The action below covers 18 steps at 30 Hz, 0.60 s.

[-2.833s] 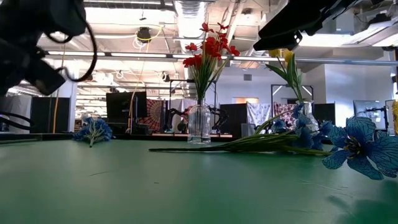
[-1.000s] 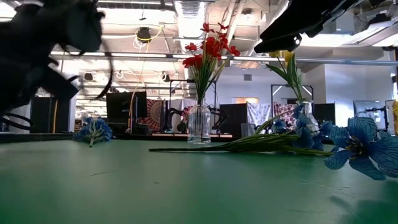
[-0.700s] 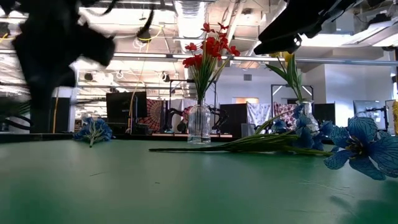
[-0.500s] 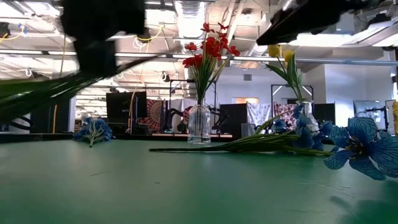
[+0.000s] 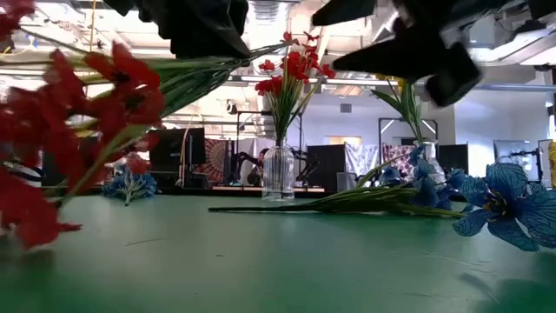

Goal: Sort flowers into vase by color
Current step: Put the red flowers into the left white transparent vase

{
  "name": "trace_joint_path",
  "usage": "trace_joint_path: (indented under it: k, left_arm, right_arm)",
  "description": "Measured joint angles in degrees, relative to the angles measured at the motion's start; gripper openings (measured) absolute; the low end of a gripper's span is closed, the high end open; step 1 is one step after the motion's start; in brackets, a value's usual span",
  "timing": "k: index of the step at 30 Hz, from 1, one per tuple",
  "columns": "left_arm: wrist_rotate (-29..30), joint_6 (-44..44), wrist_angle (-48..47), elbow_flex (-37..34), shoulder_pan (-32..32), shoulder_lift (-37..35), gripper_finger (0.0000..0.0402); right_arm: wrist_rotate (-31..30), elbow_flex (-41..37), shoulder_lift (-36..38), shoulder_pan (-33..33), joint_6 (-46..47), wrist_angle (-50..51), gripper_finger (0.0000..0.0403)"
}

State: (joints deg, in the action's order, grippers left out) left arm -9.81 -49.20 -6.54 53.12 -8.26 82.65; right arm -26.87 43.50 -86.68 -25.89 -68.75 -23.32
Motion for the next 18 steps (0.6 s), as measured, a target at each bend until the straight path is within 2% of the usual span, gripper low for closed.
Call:
trace_joint_path:
  k: [5,13,18]
  left_arm:
    - [-0.07,-1.09,-0.42,0.0,0.06,0.0,0.0001]
    - [-0.2,-0.78,-1.14,0.0,0.08,0.0,0.0001]
    - [-0.46,-0.38,-1.71,0.0,0.05,-0.01,0.0001]
  right_arm:
    - [-7.51,3.77,-5.94,0.87,-8.9,-3.81,0.027]
    - [-11.49,11.59,-12.05,4.59,-9.42,-4.02,0.027]
    - [-12.15,12.35,-13.15,5.18,-13.09,-3.48,0.0264]
